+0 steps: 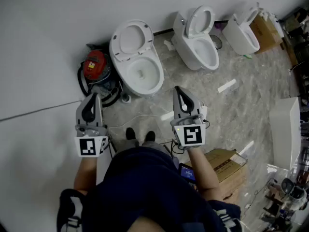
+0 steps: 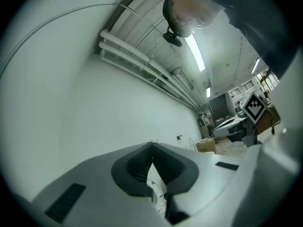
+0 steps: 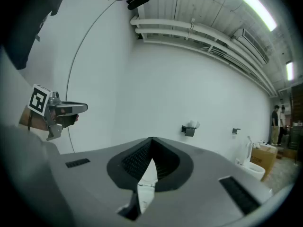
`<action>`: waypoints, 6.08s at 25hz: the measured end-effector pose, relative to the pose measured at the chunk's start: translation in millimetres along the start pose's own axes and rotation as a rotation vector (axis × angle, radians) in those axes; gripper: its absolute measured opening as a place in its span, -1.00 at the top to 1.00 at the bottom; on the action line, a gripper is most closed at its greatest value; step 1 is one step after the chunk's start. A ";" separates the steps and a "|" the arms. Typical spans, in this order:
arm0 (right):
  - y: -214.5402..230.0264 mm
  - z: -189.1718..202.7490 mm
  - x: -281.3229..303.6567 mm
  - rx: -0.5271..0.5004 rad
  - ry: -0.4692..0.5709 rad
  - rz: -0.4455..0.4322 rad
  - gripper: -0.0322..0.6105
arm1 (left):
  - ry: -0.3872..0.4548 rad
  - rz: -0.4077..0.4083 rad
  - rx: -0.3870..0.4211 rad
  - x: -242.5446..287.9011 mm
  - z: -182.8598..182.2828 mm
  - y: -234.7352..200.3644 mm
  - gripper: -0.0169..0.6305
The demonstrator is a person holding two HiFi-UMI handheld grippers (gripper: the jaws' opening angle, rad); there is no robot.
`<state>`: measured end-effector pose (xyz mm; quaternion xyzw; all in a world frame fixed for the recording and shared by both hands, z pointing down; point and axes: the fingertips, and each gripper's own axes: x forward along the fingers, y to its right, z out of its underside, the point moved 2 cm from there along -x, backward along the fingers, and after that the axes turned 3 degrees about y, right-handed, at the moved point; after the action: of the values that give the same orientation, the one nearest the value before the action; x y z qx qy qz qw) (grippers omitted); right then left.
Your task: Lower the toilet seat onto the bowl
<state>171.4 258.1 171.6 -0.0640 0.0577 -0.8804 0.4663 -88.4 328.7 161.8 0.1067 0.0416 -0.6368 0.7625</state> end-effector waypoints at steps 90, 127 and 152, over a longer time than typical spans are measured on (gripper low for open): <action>30.5 52.7 28.0 -0.027 0.042 -0.375 -0.25 | -0.080 -0.110 0.110 -21.5 3.2 68.6 0.87; -41.7 137.5 411.0 0.325 -0.176 -0.314 -0.25 | -0.202 -0.053 0.041 118.7 116.5 -187.6 0.87; -2.0 232.4 542.8 1.047 -0.200 -0.300 -0.24 | -0.332 -0.217 0.076 145.4 147.0 -196.3 0.87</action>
<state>-93.8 -200.2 432.9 0.0855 -0.4418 -0.8380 0.3086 -264.4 124.4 254.5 0.0237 -0.0976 -0.7253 0.6811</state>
